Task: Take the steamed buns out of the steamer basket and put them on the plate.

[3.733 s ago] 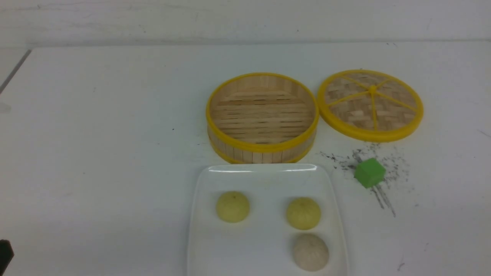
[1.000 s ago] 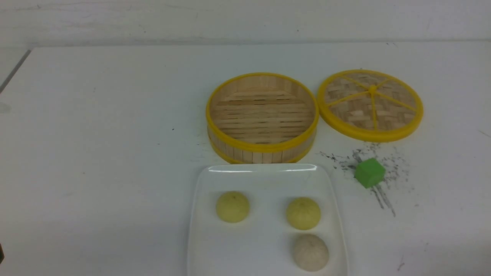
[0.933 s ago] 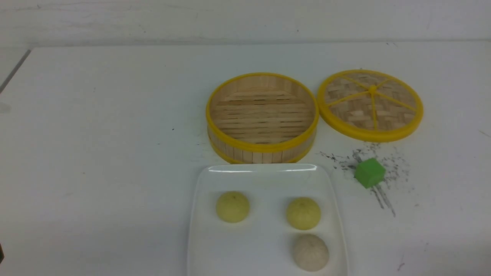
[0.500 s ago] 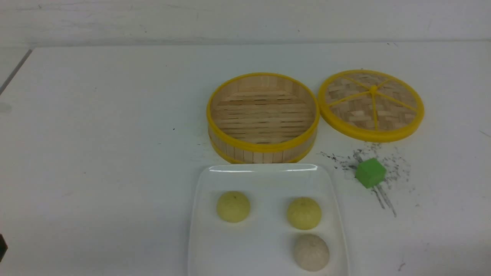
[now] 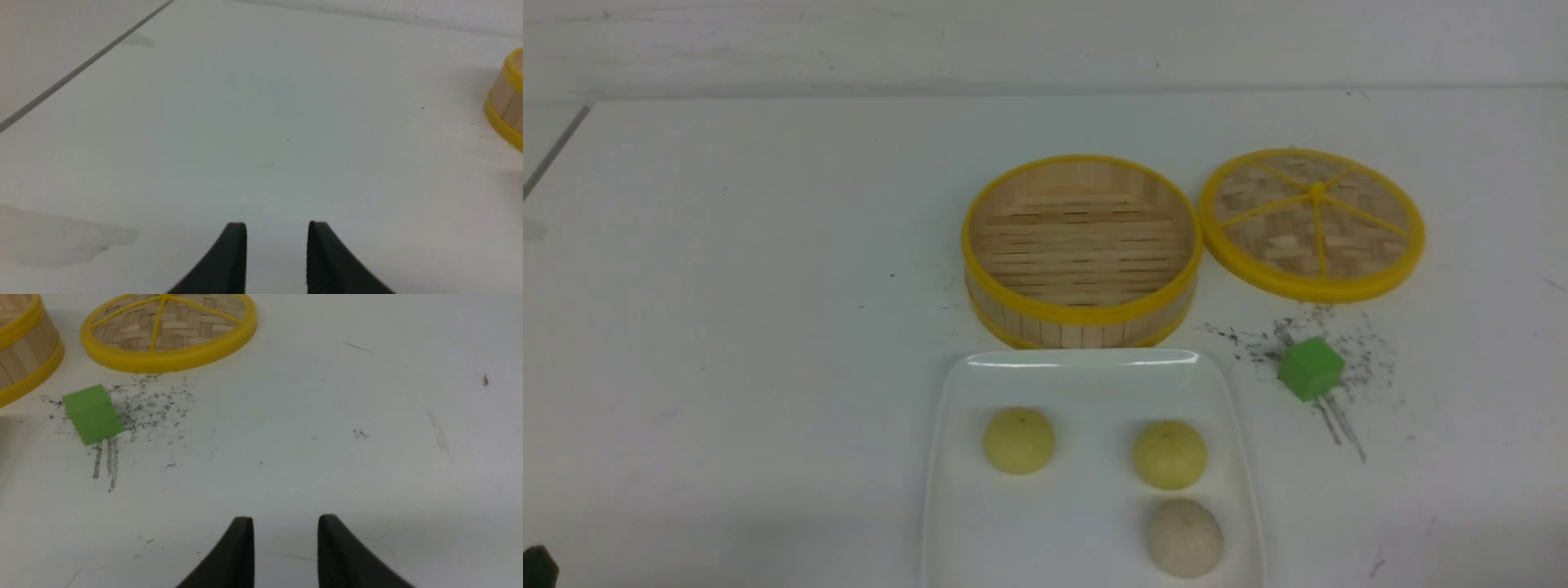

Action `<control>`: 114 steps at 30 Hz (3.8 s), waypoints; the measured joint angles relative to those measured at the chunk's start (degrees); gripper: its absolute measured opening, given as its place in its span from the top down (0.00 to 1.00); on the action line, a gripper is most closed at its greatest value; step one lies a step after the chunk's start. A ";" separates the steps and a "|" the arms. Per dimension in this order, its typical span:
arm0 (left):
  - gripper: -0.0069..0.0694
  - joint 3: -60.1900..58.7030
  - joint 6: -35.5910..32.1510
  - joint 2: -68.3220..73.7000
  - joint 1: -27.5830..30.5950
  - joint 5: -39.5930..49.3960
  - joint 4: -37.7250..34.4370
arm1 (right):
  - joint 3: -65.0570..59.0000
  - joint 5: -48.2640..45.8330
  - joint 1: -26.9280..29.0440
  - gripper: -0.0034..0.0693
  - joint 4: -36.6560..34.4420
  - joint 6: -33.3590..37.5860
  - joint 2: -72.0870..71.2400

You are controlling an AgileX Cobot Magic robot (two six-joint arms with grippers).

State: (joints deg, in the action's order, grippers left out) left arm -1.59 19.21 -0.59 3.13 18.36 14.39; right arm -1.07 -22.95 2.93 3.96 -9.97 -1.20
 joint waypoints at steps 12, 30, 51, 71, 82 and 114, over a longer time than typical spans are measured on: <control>0.59 0.06 -2.56 -0.12 3.40 3.38 -0.25 | 0.00 0.00 0.00 0.62 0.00 0.00 0.00; 0.59 0.17 -2.73 -0.12 3.40 3.51 -1.09 | 0.00 0.00 0.00 0.62 0.00 0.00 0.00; 0.59 0.17 -2.73 -0.12 3.40 3.85 1.36 | 0.00 0.00 0.00 0.62 0.00 0.00 0.00; 0.59 0.17 -2.78 -0.12 3.40 3.85 1.54 | 0.00 0.00 0.00 0.62 -0.05 0.00 0.00; 0.59 0.17 -2.78 -0.12 3.40 3.85 1.75 | 0.00 0.00 0.00 0.62 -0.05 0.00 0.00; 0.59 0.17 -2.78 -0.12 3.40 3.90 1.80 | 0.00 0.00 0.00 0.62 -0.05 0.00 0.00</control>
State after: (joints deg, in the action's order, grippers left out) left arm -1.42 16.43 -0.71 6.52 22.26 16.19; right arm -1.07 -22.95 2.93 3.91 -9.97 -1.20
